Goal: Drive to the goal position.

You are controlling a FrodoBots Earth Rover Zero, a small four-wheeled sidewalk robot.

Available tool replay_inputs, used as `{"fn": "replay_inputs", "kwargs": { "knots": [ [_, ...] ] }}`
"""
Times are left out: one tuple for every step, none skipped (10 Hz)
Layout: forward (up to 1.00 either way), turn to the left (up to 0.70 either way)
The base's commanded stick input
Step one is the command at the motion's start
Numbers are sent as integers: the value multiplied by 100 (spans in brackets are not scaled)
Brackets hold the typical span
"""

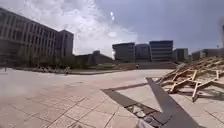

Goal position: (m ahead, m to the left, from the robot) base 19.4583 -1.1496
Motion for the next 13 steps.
{"fn": "replay_inputs", "kwargs": {
  "knots": [
    [45, -24],
    [45, -20],
    [45, -13],
    [45, -5],
    [45, 2],
    [45, 3],
    [45, 3],
    [45, 3],
    [45, 3],
    [45, 3],
    [45, 3],
    [45, 3],
    [45, 3]
  ]
}}
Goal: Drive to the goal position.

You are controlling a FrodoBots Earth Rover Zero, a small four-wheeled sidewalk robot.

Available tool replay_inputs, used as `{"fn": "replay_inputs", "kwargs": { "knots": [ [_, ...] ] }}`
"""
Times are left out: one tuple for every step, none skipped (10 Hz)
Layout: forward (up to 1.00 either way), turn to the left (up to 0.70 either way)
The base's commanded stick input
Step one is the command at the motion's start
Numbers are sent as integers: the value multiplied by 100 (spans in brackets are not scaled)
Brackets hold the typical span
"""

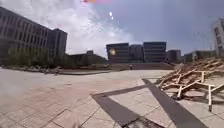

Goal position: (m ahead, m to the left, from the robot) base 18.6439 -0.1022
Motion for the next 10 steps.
{"fn": "replay_inputs", "kwargs": {
  "knots": [
    [45, 3],
    [45, 3],
    [45, 3],
    [45, 3],
    [45, 3],
    [45, -6],
    [45, -24],
    [45, -24],
    [45, -24],
    [45, -24]
  ]
}}
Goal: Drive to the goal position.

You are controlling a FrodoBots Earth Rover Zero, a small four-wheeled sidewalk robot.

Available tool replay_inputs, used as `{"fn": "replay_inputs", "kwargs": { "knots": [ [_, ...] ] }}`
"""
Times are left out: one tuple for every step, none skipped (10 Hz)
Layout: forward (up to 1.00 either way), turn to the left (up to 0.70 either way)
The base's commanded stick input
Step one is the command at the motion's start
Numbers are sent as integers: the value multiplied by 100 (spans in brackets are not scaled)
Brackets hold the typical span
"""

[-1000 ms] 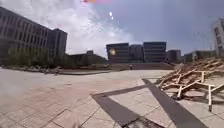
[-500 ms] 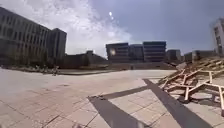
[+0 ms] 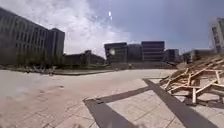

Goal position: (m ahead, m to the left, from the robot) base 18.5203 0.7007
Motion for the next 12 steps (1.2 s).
{"fn": "replay_inputs", "kwargs": {
  "knots": [
    [45, -24],
    [45, -24],
    [45, -24],
    [45, -24],
    [45, -24],
    [45, -24],
    [45, -24],
    [45, -9],
    [45, 3],
    [45, 3],
    [45, 3],
    [45, 3]
  ]
}}
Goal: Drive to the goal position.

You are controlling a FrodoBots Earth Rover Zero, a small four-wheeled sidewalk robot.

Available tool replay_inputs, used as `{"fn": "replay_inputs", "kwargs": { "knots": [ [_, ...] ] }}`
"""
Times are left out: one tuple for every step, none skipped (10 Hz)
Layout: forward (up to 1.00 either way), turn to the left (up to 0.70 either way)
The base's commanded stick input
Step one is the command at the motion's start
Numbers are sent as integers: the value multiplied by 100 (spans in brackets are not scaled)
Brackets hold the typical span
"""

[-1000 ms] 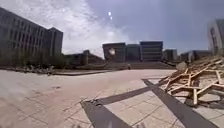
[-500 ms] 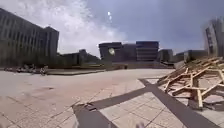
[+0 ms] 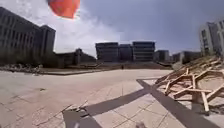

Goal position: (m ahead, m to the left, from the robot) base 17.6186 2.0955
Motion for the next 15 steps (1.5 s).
{"fn": "replay_inputs", "kwargs": {
  "knots": [
    [45, 0],
    [45, -24],
    [45, -24],
    [45, -13],
    [45, 3],
    [45, 3],
    [45, 3],
    [45, 3],
    [45, 3],
    [45, 3],
    [45, 3],
    [45, 3],
    [45, 3],
    [45, 3],
    [45, 3]
  ]
}}
